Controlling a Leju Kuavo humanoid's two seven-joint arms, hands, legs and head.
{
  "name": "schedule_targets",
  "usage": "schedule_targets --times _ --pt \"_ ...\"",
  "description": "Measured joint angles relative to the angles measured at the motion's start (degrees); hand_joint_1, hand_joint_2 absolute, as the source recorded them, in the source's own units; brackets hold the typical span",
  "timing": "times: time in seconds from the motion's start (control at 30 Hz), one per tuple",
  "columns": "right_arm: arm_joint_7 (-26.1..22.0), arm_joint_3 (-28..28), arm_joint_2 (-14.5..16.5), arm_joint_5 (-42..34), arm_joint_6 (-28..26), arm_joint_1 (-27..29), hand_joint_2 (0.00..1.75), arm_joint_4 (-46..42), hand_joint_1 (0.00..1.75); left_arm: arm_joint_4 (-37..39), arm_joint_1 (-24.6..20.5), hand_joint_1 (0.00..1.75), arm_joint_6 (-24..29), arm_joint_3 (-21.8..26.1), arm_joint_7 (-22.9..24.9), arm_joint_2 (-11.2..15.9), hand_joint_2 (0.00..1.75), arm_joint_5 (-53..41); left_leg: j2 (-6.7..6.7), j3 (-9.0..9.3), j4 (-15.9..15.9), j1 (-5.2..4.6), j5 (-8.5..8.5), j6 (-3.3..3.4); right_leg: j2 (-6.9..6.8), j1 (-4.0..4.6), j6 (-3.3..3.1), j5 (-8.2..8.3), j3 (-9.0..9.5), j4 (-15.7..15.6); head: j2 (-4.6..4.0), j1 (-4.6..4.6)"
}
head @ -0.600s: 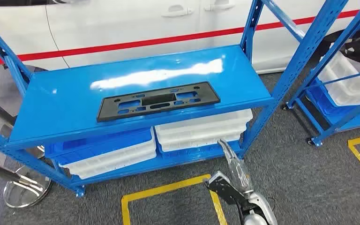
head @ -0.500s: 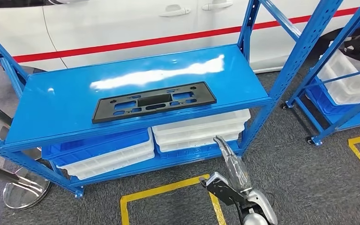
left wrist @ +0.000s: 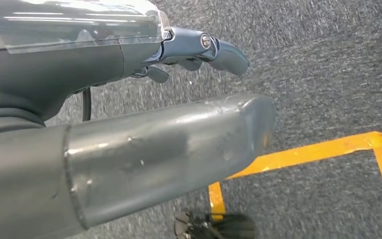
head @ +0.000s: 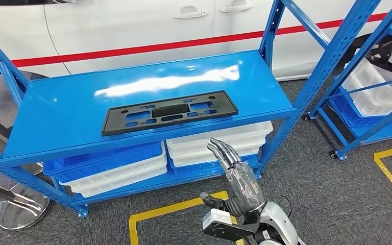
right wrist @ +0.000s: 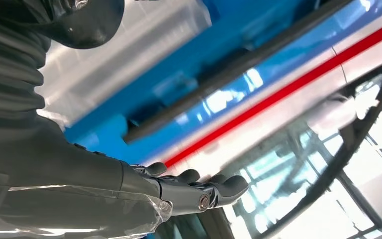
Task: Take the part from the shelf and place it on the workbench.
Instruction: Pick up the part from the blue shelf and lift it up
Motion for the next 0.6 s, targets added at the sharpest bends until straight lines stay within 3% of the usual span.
schedule_targets --times 0.07,0.13,0.17,0.2,0.23,0.3,0.33,0.37,0.43,0.5,0.53,0.6 --pt "0.7 0.9 -0.5 3.6 -1.3 -0.5 1.75 -0.4 0.00 -0.4 -0.2 0.00 -0.4 0.9 -0.3 -0.2 0.00 -1.5 0.17 0.22 -0.6 0.24 0.41 0.63 -0.17 -0.05 0.36 -2.76 -1.97 4.3 0.00 -0.01" --pt "1.4 1.8 -0.8 7.4 -2.5 -0.7 1.75 -0.5 0.00 -0.6 -0.5 0.00 -0.7 1.8 -0.7 -0.3 0.00 -2.9 0.23 0.16 -0.7 0.11 0.42 0.89 -0.26 -0.05 0.57 -6.09 -5.58 11.6 0.00 -0.01" --pt "1.9 2.2 -1.0 9.4 -3.1 -0.8 1.75 -0.5 0.00 -0.7 -0.6 0.00 -0.9 2.2 -0.8 -0.3 0.00 -3.6 0.23 0.16 -0.6 0.04 0.39 0.92 -0.27 -0.06 0.66 -6.65 -6.90 14.2 0.00 0.00" --pt "2.3 2.6 -1.2 11.4 -3.7 -0.8 1.75 -0.5 0.00 -0.8 -0.8 0.00 -1.1 2.7 -1.0 -0.3 0.00 -4.3 0.22 0.22 -0.6 -0.01 0.35 0.92 -0.28 -0.06 0.67 -6.04 -7.28 14.7 0.01 0.00" --pt "2.7 3.0 -1.3 13.3 -4.3 -0.9 1.75 -0.4 0.00 -0.9 -0.9 0.00 -1.3 3.1 -1.1 -0.4 0.00 -5.0 0.20 0.32 -0.6 -0.04 0.27 0.90 -0.29 -0.05 0.60 -4.38 -6.56 12.9 0.01 -0.01" --pt "3.5 3.7 -1.5 17.2 -5.7 -1.3 1.75 -0.4 0.00 -1.2 -1.2 0.00 -1.6 4.0 -1.3 -0.6 0.00 -6.3 0.16 0.55 -0.4 -0.08 -0.01 0.68 -0.42 0.03 0.14 -0.27 -2.86 5.1 0.01 -0.01" --pt "3.9 4.1 -1.5 19.1 -6.4 -1.6 1.75 -0.3 0.00 -1.3 -1.3 0.00 -1.8 4.4 -1.4 -0.7 0.00 -6.9 0.14 0.53 -0.2 -0.19 -0.17 0.47 -0.48 0.17 -0.14 0.93 -1.38 1.8 0.00 -0.01" --pt "4.2 4.6 -1.5 21.1 -7.1 -1.9 1.75 -0.2 0.00 -1.5 -1.5 0.00 -2.0 4.8 -1.4 -0.7 0.00 -7.6 0.14 0.46 -0.1 -0.26 -0.27 0.20 -0.52 0.33 -0.39 1.47 -0.51 -0.2 0.00 -0.01" --pt "5.0 5.6 -1.5 24.7 -8.4 -2.4 1.75 0.1 0.00 -1.9 -1.9 0.00 -2.6 5.7 -1.5 -0.8 0.00 -8.9 0.16 0.35 -0.2 -0.36 -0.30 -0.35 -0.47 0.60 -0.77 1.43 -0.46 -1.0 0.01 -0.01" --pt "5.8 6.8 -1.5 28.3 -9.5 -3.0 1.75 0.6 0.00 -2.3 -2.2 0.00 -3.2 6.6 -1.5 -0.9 0.00 -10.3 0.10 0.21 0.4 -0.34 -0.90 -0.92 -0.47 0.27 -1.39 1.67 -0.25 -1.5 0.01 -0.02" --pt "6.1 7.3 -1.5 29.9 -9.9 -3.5 1.75 0.9 0.00 -2.5 -2.4 0.00 -3.6 6.9 -1.5 -0.9 0.00 -11.0 0.04 -0.26 1.6 -0.35 -1.80 -1.17 -0.51 0.06 -1.74 1.83 -0.11 -1.8 0.01 -0.02" --pt "6.8 8.6 -1.4 32.8 -10.3 -4.5 1.75 2.0 0.00 -2.8 -2.7 0.00 -4.4 7.6 -1.5 -0.9 0.00 -12.3 -0.06 -3.08 7.7 -0.21 -5.13 -1.62 -0.59 -0.11 -2.15 1.98 0.00 -2.1 0.01 -0.02"
